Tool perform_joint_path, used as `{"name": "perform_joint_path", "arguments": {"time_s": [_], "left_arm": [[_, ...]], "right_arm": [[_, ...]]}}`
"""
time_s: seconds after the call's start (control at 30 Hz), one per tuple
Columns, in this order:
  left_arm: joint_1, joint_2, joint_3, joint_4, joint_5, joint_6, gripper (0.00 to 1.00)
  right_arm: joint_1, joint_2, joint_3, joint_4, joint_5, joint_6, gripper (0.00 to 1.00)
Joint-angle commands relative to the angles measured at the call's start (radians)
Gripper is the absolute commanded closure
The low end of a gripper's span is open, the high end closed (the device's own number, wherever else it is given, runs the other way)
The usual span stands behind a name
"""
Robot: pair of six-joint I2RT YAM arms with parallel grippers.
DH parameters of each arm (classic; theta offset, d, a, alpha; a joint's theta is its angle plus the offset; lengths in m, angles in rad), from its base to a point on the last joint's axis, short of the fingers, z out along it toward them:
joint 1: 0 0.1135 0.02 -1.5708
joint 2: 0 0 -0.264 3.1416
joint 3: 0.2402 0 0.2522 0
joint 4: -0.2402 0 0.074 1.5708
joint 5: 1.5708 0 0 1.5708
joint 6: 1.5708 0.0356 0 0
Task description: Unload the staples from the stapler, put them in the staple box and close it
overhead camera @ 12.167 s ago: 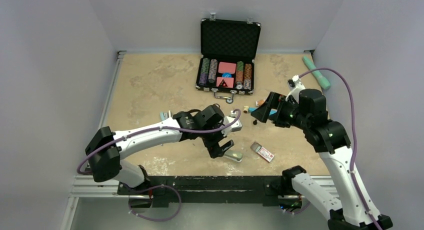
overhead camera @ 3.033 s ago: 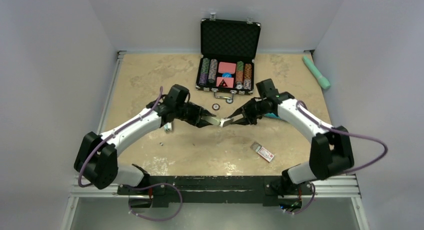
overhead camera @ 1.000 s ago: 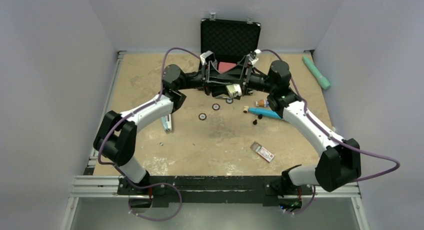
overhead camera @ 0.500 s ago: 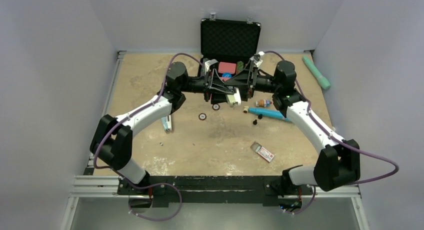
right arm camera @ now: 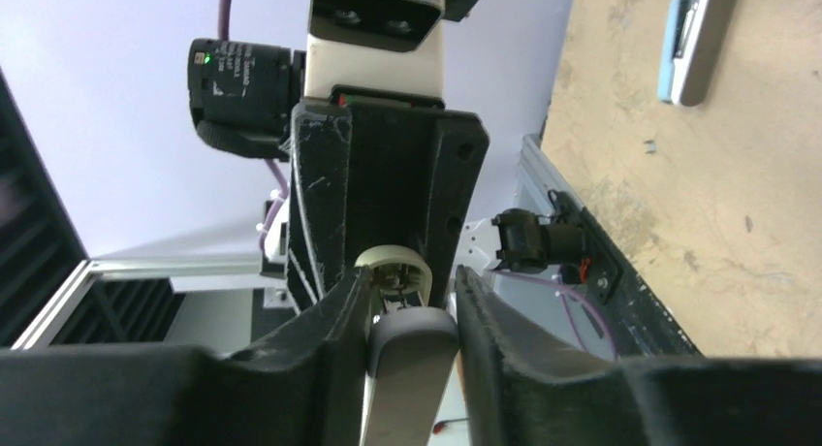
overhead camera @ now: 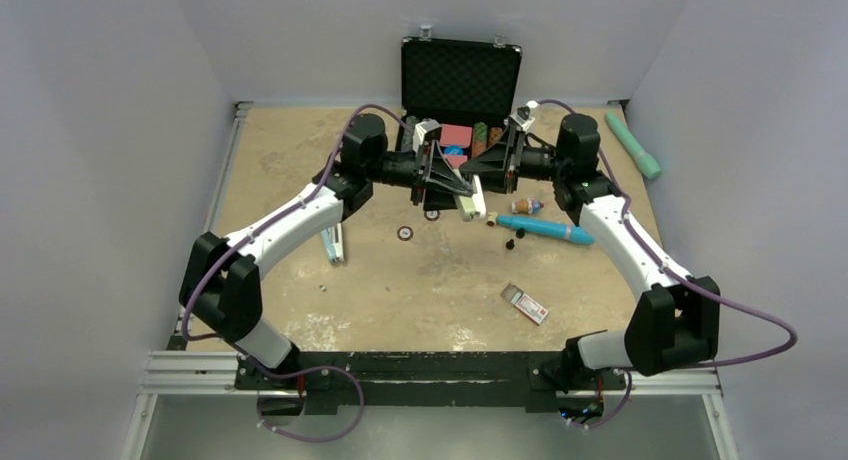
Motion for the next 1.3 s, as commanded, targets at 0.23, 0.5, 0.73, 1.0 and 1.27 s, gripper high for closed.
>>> {"name": "perform_joint_path", "arguments": {"time_s": [0.23, 0.5, 0.73, 1.0, 1.27], "left_arm": [[-0.036, -0.020, 0.045, 0.164, -0.034, -0.040, 1.00], [0.004, -0.094, -0.052, 0.006, -0.157, -0.036, 1.00], [0.013, -0.142, -0.048, -0.632, -0.324, 0.099, 1.00], [0.010, -0.191, -0.029, -1.073, -0.604, 0.102, 1.00], [0.007, -0.180, -0.030, -1.109, -0.633, 0.093, 1.00]], "right_arm": [[0.006, -0.014, -0.085, -0.006, -0.011, -0.010, 1.00], [-0.036, -0.040, -0.103, -0.300, 0.100, -0.094, 1.00], [-0.037, -0.050, -0.078, -0.595, 0.319, -0.113, 1.00], [-0.033, -0.046, -0.142, -0.701, 0.429, -0.101, 1.00], [-0.020, -0.043, -0.126, -0.650, 0.412, -0.094, 1.00]]}}
